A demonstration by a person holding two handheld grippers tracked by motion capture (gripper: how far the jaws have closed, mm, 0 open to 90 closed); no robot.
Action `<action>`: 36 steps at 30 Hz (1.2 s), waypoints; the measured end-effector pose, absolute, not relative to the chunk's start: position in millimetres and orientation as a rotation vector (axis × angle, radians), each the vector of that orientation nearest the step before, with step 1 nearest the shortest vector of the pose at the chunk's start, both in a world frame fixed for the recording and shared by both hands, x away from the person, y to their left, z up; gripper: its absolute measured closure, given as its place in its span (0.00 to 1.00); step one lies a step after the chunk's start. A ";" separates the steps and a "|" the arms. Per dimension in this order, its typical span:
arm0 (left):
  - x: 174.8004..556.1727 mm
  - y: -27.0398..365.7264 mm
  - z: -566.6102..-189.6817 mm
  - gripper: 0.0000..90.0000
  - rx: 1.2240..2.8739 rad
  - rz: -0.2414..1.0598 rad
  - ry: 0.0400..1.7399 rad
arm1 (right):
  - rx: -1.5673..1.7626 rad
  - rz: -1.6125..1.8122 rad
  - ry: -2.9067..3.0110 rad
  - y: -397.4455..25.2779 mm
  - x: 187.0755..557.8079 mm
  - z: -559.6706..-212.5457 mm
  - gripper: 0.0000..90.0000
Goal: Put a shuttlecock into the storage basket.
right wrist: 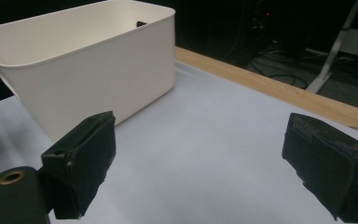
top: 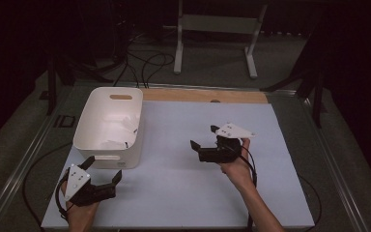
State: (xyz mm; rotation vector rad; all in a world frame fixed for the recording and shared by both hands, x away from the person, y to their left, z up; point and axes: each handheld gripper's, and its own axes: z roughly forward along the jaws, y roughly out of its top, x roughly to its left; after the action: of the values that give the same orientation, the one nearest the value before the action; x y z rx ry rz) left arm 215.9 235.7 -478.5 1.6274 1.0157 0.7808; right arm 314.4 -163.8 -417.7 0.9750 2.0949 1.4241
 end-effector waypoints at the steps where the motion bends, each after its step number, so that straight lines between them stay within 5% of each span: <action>1: 217.2 234.8 -477.1 0.00 1.620 0.776 1.013 | 0.981 1.408 2.089 -168.9 312.3 -421.5 0.11; 36: 222.8 229.2 -473.0 0.00 1.626 0.780 1.001 | 1.094 1.406 1.932 -245.5 273.1 -466.4 0.11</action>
State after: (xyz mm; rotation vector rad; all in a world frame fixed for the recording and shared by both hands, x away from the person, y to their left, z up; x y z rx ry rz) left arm 222.8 229.2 -473.0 1.6265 1.0007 0.7796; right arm 273.1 -245.5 -466.4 1.0938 1.9324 1.4056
